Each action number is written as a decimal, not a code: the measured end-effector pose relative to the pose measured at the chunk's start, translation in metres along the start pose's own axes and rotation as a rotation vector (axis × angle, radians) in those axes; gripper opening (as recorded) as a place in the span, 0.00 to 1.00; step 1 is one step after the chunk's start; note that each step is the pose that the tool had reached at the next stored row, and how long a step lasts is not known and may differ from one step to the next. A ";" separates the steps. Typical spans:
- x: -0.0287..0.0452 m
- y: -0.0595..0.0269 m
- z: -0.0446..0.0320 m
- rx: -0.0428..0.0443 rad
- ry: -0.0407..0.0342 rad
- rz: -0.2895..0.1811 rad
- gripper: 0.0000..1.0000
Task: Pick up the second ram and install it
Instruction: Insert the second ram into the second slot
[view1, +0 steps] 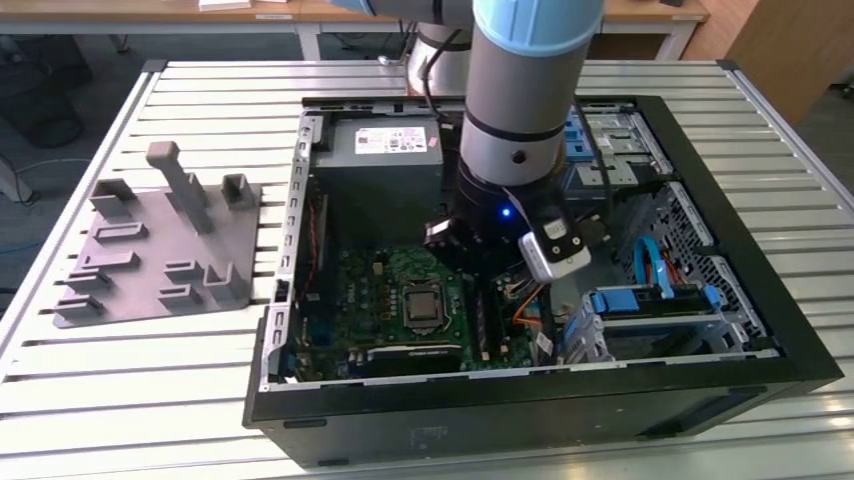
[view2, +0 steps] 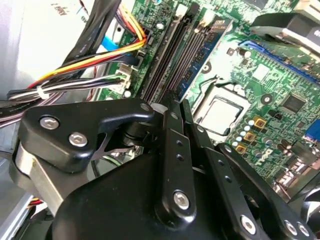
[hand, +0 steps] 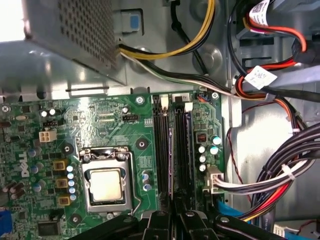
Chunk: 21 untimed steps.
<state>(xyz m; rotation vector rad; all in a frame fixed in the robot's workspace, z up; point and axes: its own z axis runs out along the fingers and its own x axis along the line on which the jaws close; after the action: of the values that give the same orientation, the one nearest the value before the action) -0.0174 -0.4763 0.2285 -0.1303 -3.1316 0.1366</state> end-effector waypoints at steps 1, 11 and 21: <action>-0.0005 0.0007 0.0002 0.0002 0.0000 0.000 0.14; -0.0001 0.0036 0.0051 0.0024 -0.0033 -0.036 0.14; 0.0035 0.0066 0.0086 0.0080 -0.0019 -0.017 0.14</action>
<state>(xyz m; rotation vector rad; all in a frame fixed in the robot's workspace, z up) -0.0205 -0.4702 0.2193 -0.1039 -3.1329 0.1493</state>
